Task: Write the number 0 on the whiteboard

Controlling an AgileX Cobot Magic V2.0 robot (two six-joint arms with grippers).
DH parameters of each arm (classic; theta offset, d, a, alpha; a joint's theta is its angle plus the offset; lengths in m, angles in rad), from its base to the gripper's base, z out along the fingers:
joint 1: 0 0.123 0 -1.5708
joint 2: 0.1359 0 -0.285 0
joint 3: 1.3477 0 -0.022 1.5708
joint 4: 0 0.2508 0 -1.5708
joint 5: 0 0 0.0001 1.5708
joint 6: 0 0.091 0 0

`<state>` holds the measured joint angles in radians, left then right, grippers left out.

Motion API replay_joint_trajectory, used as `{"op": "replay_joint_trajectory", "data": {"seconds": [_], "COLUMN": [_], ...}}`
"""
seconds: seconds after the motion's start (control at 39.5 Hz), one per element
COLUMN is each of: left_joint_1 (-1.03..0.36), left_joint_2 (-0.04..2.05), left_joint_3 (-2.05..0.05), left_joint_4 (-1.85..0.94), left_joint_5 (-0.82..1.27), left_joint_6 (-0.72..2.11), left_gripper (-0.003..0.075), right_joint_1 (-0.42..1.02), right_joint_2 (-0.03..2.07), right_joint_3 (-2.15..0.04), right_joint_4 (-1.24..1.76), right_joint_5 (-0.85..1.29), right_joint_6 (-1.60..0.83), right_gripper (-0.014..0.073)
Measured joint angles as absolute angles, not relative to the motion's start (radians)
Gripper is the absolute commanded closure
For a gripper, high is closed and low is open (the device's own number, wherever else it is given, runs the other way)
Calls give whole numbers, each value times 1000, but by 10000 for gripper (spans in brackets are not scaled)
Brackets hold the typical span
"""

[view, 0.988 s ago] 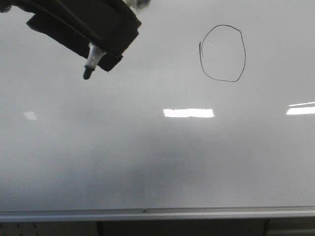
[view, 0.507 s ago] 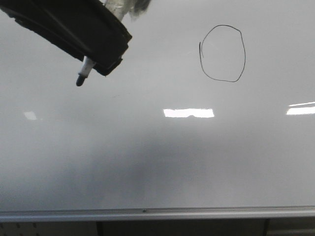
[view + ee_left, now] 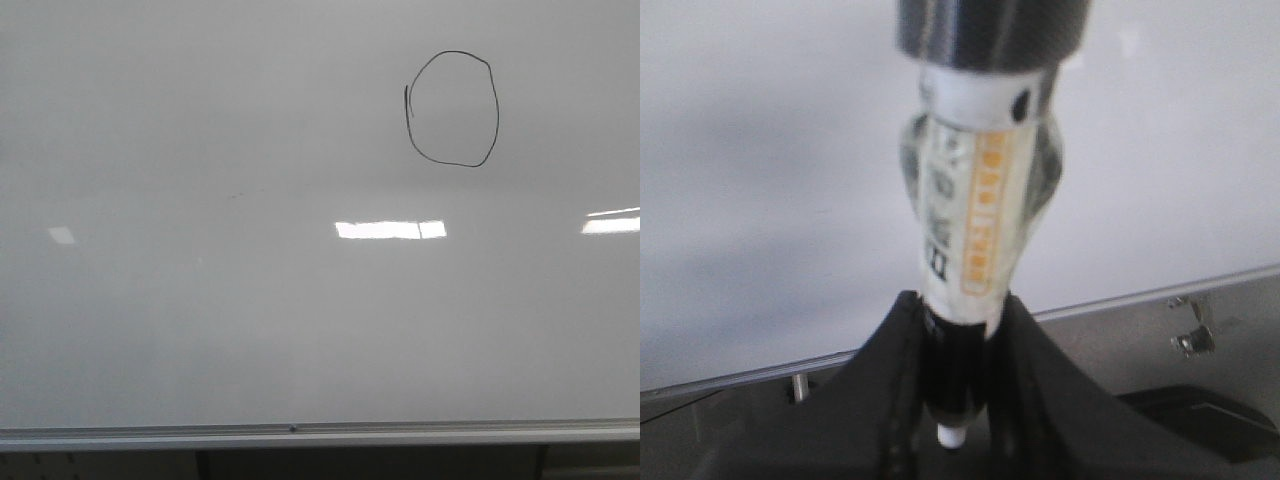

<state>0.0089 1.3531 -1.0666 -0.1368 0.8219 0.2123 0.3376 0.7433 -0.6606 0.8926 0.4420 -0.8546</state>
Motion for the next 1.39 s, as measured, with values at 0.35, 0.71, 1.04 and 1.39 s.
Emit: {"op": "replay_joint_trajectory", "data": {"seconds": [0.35, 0.71, 1.04, 1.39], "left_joint_1": [140, 140, 140, 140], "left_joint_2": [1393, 1584, 1595, 1618], "left_joint_3": [-1040, -1063, -1065, -1066], "left_joint_4": [-134, -134, -134, -134], "left_joint_5": [637, 586, 510, 474], "left_joint_6": [206, 206, 206, 206], "left_gripper": [739, 738, 738, 736], "right_joint_1": [338, 338, 338, 338], "right_joint_2": [425, 421, 421, 421], "right_joint_3": [-408, -405, -405, -405], "right_joint_4": [896, 898, 898, 898], "right_joint_5": [251, 238, 238, 238], "right_joint_6": [-855, -857, -857, -859], "right_gripper": [661, 661, 661, 661]}}
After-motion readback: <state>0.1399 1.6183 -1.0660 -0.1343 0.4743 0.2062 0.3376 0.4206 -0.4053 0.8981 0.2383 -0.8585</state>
